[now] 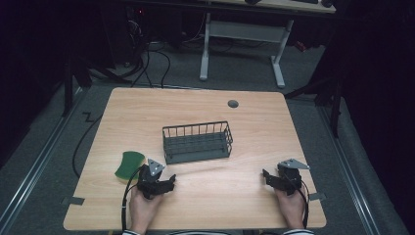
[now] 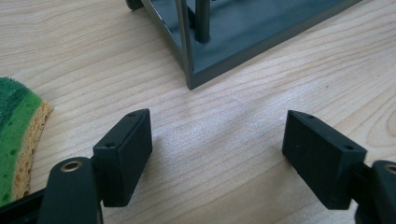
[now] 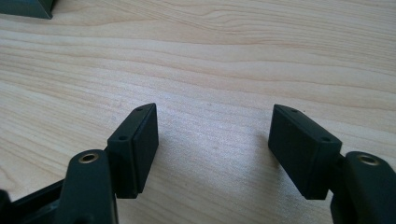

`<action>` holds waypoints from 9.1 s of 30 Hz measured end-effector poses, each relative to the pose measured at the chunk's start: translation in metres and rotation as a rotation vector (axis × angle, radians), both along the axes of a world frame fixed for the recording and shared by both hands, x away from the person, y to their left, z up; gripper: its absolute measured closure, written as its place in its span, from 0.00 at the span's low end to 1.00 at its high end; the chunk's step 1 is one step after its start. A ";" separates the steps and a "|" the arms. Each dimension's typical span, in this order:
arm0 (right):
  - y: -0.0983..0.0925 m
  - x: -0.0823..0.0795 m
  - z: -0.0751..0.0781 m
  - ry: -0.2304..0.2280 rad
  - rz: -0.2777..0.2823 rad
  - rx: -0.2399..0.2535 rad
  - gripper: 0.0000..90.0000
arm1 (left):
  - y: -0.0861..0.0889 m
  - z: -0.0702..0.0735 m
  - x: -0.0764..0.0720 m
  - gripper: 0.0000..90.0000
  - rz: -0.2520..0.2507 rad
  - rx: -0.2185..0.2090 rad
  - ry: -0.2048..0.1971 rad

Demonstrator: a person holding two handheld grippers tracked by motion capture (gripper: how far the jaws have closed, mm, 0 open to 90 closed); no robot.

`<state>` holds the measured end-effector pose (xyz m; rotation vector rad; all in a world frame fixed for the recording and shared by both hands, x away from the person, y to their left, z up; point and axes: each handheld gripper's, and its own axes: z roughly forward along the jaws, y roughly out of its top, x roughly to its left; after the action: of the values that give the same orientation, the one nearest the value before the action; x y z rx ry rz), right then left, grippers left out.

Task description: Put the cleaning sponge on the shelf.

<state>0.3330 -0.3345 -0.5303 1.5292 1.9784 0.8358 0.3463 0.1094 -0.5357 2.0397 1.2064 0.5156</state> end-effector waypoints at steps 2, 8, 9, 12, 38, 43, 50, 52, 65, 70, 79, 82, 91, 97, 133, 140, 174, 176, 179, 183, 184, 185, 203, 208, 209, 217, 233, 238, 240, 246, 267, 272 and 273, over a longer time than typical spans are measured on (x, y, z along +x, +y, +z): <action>0.000 0.000 0.000 0.000 0.000 0.000 0.37 | 0.000 0.000 0.000 0.27 0.000 0.000 0.000; 0.000 0.000 0.000 -0.001 0.000 0.000 0.37 | 0.000 0.000 0.000 0.27 0.001 0.000 0.000; 0.000 0.000 0.000 -0.001 -0.003 0.001 0.37 | 0.000 0.000 0.000 0.27 0.001 0.000 0.000; 0.000 0.000 0.000 0.000 -0.004 0.001 0.37 | 0.000 0.000 0.000 0.27 0.001 0.000 0.001; 0.037 0.027 0.024 -0.015 0.187 0.137 0.57 | -0.004 0.016 0.005 0.48 0.058 -0.052 -0.013; 0.055 0.039 0.034 -0.021 0.245 0.134 0.62 | -0.002 0.022 0.012 0.52 0.071 -0.067 0.002; 0.082 0.063 0.031 0.025 0.314 0.151 0.70 | -0.002 0.017 0.020 0.65 0.073 -0.083 0.036; 0.085 0.066 0.029 0.030 0.319 0.152 0.71 | -0.001 0.016 0.022 0.66 0.084 -0.084 0.037; 0.101 0.080 0.025 0.035 0.340 0.141 0.87 | -0.004 0.016 0.034 0.86 0.079 -0.088 0.057; 0.099 0.084 0.022 0.034 0.340 0.138 0.94 | -0.006 0.026 0.038 0.94 0.086 -0.073 0.054; 0.093 0.083 0.025 0.019 0.319 0.113 0.95 | -0.018 0.033 0.051 0.96 0.053 -0.038 0.087; 0.086 0.085 0.024 0.024 0.294 0.113 0.95 | -0.025 0.034 0.060 0.96 0.032 -0.017 0.097; 0.070 0.097 0.024 0.023 0.214 0.135 0.95 | -0.044 0.038 0.092 0.96 0.007 -0.007 0.132; 0.063 0.107 0.024 0.015 0.170 0.136 0.95 | -0.055 0.037 0.113 0.96 0.010 -0.034 0.139; 0.049 0.095 0.027 0.022 0.095 0.117 0.47 | -0.046 0.048 0.099 0.34 0.013 0.005 0.102; 0.034 0.075 0.022 0.036 0.080 0.122 0.47 | -0.036 0.056 0.081 0.34 -0.004 0.018 0.073; 0.010 0.018 0.000 0.003 0.082 0.001 0.36 | 0.093 0.076 0.023 0.26 0.154 -0.030 0.109; 0.010 0.018 0.000 0.003 0.082 0.001 0.36 | 0.100 0.071 0.024 0.25 0.180 -0.023 0.133; 0.010 0.018 0.000 0.004 0.083 0.001 0.36 | 0.106 0.064 0.028 0.22 0.200 -0.004 0.178; 0.010 0.018 0.000 0.004 0.083 0.001 0.36 | 0.107 0.057 0.035 0.22 0.204 0.016 0.246; 0.010 0.018 0.000 0.004 0.083 0.001 0.36 | 0.107 0.056 0.037 0.21 0.205 0.024 0.254; 0.010 0.018 0.000 0.004 0.083 0.001 0.36 | 0.105 0.056 0.039 0.21 0.205 0.029 0.263; 0.010 0.018 0.000 0.005 0.084 0.002 0.35 | 0.086 0.040 0.076 0.17 0.194 0.174 0.430; 0.010 0.018 0.000 0.005 0.084 0.000 0.35 | 0.083 0.034 0.080 0.18 0.200 0.202 0.448; 0.010 0.018 0.000 0.005 0.084 0.001 0.35 | 0.082 0.034 0.080 0.19 0.198 0.203 0.449; 0.010 0.018 0.000 0.004 0.085 0.000 0.35 | 0.083 0.036 0.078 0.31 0.199 0.205 0.432; 0.010 0.018 0.000 0.004 0.085 0.000 0.35 | 0.087 0.050 0.071 0.31 0.167 0.136 0.395; 0.010 0.018 0.000 0.005 0.084 0.001 0.35 | 0.082 0.062 0.070 0.32 0.143 0.135 0.369; 0.010 0.018 0.000 0.005 0.084 0.001 0.35 | 0.080 0.067 0.070 0.32 0.126 0.132 0.362; 0.010 0.018 0.000 0.005 0.085 0.000 0.35 | 0.072 0.078 0.072 0.31 0.093 0.126 0.353; 0.010 0.018 0.000 0.004 0.086 0.000 0.35 | 0.032 0.117 0.091 0.31 -0.023 0.120 0.327; 0.010 0.018 0.000 0.005 0.085 0.001 0.35 | 0.018 0.128 0.098 0.31 -0.051 0.133 0.312; 0.010 0.018 0.000 0.005 0.085 0.001 0.35 | 0.016 0.130 0.099 0.31 -0.054 0.131 0.308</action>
<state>0.3509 -0.3244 -0.5306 1.4577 2.0589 0.8678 0.4453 0.1253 -0.4054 2.3199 1.3180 0.2658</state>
